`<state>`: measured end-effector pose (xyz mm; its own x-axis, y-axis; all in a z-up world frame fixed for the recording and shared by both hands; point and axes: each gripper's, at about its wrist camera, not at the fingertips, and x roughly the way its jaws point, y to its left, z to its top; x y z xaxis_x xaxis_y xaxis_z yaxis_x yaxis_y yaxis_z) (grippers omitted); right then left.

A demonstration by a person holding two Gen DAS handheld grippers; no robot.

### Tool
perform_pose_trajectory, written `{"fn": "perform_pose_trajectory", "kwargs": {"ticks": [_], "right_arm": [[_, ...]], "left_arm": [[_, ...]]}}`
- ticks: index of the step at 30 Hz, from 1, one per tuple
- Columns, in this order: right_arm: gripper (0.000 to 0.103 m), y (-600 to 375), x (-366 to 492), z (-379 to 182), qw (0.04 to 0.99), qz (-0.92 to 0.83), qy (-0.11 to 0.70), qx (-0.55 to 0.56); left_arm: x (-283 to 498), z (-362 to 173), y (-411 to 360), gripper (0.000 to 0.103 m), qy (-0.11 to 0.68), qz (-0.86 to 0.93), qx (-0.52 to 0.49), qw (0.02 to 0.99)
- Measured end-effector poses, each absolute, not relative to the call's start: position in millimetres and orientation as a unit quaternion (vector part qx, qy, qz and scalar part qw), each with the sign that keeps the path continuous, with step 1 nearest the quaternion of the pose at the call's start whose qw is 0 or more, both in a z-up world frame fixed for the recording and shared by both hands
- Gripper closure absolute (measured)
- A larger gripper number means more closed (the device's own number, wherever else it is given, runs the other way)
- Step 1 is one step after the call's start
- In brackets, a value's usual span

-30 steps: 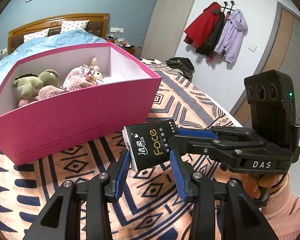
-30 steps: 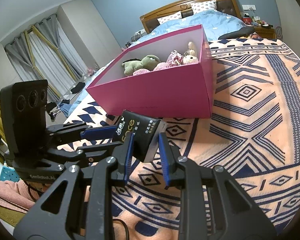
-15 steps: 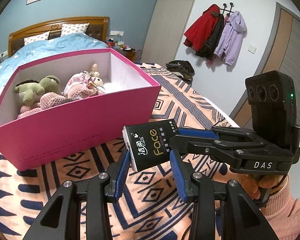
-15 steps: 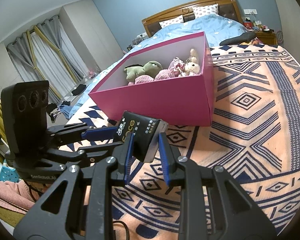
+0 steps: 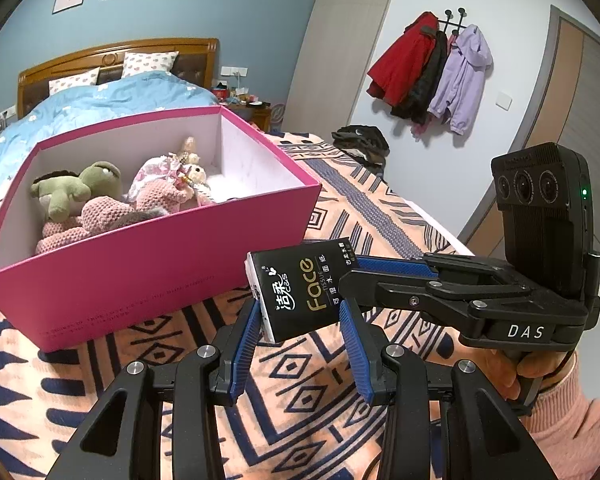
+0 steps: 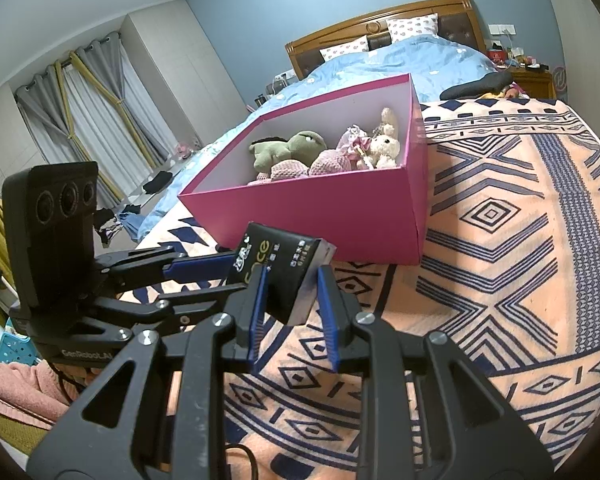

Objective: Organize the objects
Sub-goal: 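Carry the black Face pack over the magenta box rim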

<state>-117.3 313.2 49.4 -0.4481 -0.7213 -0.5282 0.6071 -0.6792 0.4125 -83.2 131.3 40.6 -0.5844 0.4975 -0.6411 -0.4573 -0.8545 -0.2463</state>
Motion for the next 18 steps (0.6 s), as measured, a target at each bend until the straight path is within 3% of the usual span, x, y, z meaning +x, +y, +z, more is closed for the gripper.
{"fn": "perform_pose_trajectory", "kwargs": {"ticks": [18], "right_arm": [[0.075, 313.0, -119.7, 56.8, 0.393, -0.851, -0.079, 0.339]], "left_arm": [[-86.6, 46.5, 131.7, 0.062, -0.026, 0.893, -0.361, 0.267]]}}
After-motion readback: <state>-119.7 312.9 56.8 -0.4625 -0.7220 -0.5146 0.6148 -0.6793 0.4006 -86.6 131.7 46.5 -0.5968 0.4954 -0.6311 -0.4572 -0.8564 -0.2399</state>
